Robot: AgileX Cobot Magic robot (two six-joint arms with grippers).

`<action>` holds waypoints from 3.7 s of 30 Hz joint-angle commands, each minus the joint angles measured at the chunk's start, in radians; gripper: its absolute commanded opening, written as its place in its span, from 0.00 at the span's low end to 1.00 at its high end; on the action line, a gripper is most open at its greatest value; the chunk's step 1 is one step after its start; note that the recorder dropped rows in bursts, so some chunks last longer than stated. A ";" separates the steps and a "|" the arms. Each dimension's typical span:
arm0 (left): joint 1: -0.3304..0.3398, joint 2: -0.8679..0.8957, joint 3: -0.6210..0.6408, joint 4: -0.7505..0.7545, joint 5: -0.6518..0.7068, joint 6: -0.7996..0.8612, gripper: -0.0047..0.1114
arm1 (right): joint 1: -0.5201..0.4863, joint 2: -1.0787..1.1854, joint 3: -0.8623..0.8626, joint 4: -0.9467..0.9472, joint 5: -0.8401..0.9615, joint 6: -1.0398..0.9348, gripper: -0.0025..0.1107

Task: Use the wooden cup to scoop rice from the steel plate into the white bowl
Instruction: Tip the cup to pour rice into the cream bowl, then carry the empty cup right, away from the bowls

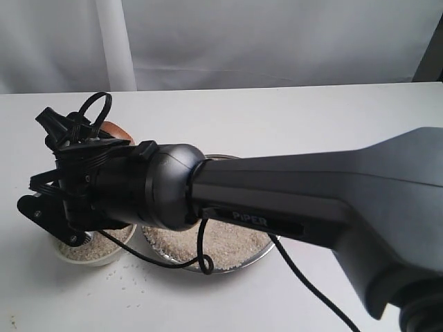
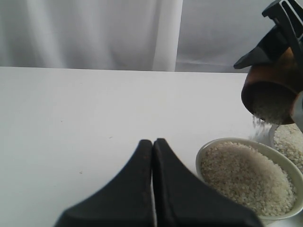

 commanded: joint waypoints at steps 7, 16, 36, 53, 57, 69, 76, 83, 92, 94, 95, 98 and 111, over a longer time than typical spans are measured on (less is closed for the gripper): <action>-0.004 -0.002 -0.008 -0.005 -0.010 -0.002 0.04 | 0.004 -0.004 -0.008 -0.035 -0.021 -0.011 0.02; -0.004 -0.002 -0.008 -0.005 -0.010 -0.002 0.04 | 0.017 -0.004 -0.008 -0.068 -0.029 -0.040 0.02; -0.004 -0.002 -0.008 -0.005 -0.010 -0.002 0.04 | 0.017 -0.004 -0.008 -0.205 -0.023 -0.059 0.02; -0.004 -0.002 -0.008 -0.005 -0.010 -0.002 0.04 | 0.034 -0.004 -0.008 -0.314 0.057 -0.038 0.02; -0.004 -0.002 -0.008 -0.005 -0.010 -0.002 0.04 | 0.036 -0.004 -0.008 -0.218 0.057 0.154 0.02; -0.004 -0.002 -0.008 -0.005 -0.010 -0.002 0.04 | 0.003 -0.031 -0.008 0.172 -0.039 0.818 0.02; -0.004 -0.002 -0.008 -0.005 -0.010 -0.002 0.04 | -0.109 -0.248 0.161 0.384 -0.239 0.835 0.02; -0.004 -0.002 -0.008 -0.005 -0.010 -0.002 0.04 | -0.318 -0.591 0.577 0.473 -0.624 0.843 0.02; -0.004 -0.002 -0.008 -0.005 -0.010 -0.002 0.04 | -0.579 -0.819 0.902 0.737 -0.914 0.839 0.02; -0.004 -0.002 -0.008 -0.005 -0.010 -0.002 0.04 | -0.627 -0.845 0.969 0.828 -0.978 0.801 0.02; -0.004 -0.002 -0.008 -0.005 -0.010 -0.002 0.04 | -0.643 -0.850 0.993 0.867 -0.997 0.774 0.02; -0.004 -0.002 -0.008 -0.005 -0.010 -0.002 0.04 | -0.677 -0.856 1.066 0.982 -1.044 0.654 0.02; -0.004 -0.002 -0.008 -0.005 -0.010 -0.002 0.04 | -0.677 -0.821 1.294 1.334 -1.405 0.464 0.02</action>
